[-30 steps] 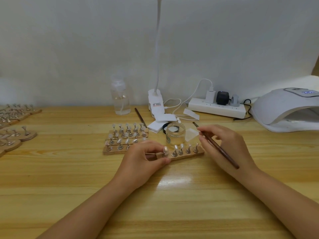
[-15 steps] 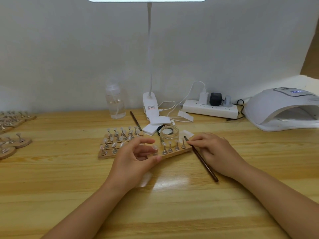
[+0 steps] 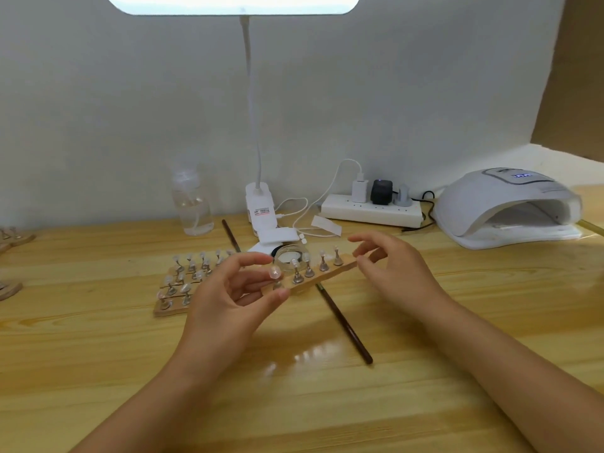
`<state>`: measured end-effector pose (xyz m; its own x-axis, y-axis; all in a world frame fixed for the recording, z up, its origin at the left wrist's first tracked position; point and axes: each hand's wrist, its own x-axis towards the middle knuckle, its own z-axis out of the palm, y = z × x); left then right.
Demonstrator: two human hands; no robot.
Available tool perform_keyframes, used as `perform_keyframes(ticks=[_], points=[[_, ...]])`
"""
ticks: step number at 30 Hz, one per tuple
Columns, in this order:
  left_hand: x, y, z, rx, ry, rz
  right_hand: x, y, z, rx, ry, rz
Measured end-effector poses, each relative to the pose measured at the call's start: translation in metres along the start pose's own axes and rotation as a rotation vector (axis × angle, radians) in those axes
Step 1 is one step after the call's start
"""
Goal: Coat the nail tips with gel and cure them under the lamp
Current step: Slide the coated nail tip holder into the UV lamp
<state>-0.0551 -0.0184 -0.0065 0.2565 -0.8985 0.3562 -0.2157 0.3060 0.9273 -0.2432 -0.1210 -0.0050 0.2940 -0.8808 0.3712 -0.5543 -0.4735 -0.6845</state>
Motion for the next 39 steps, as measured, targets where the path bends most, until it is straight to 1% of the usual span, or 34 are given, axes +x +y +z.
perform_keyframes(ticks=[1, 3, 5, 6, 7, 10, 12, 15, 21, 24, 29, 32, 35, 37, 39], points=[[0.002, 0.003, 0.004, -0.005, -0.011, 0.005, 0.004, -0.002, -0.009, 0.030, -0.050, 0.037], [0.007, 0.008, 0.014, -0.020, -0.043, 0.010, 0.011, -0.003, -0.032, 0.088, -0.205, 0.135], [0.015, 0.013, 0.029, -0.023, -0.079, 0.010, 0.014, 0.002, -0.055, 0.215, -0.367, 0.272], [0.020, 0.016, 0.039, -0.016, -0.098, 0.013, 0.015, 0.007, -0.065, 0.291, -0.409, 0.332], [0.026, 0.018, 0.050, -0.012, -0.115, 0.017, 0.016, 0.014, -0.075, 0.353, -0.411, 0.379], [0.039, 0.021, 0.089, 0.014, -0.157, 0.031, 0.015, 0.041, -0.108, 0.532, -0.269, 0.485], [0.044, 0.020, 0.118, 0.003, -0.182, 0.039, 0.011, 0.056, -0.129, 0.645, -0.214, 0.537], [0.052, 0.018, 0.164, -0.022, -0.209, 0.046, 0.003, 0.078, -0.154, 0.693, -0.131, 0.605], [0.060, 0.012, 0.261, -0.079, -0.251, 0.012, -0.006, 0.114, -0.195, 0.793, 0.252, 0.713], [0.065, 0.004, 0.291, -0.090, -0.248, 0.008, -0.013, 0.132, -0.206, 0.804, 0.352, 0.748], [0.082, -0.006, 0.311, -0.063, -0.215, 0.054, -0.009, 0.152, -0.203, 0.818, 0.474, 0.775], [0.087, -0.013, 0.309, -0.045, -0.210, 0.080, -0.002, 0.160, -0.200, 0.755, 0.511, 0.758], [0.092, -0.019, 0.300, -0.006, -0.150, 0.084, 0.002, 0.170, -0.202, 0.657, 0.567, 0.755], [0.095, -0.021, 0.297, 0.033, -0.105, 0.109, 0.003, 0.177, -0.207, 0.617, 0.613, 0.774], [0.096, -0.022, 0.297, 0.068, -0.094, 0.113, 0.004, 0.184, -0.212, 0.625, 0.669, 0.819]])
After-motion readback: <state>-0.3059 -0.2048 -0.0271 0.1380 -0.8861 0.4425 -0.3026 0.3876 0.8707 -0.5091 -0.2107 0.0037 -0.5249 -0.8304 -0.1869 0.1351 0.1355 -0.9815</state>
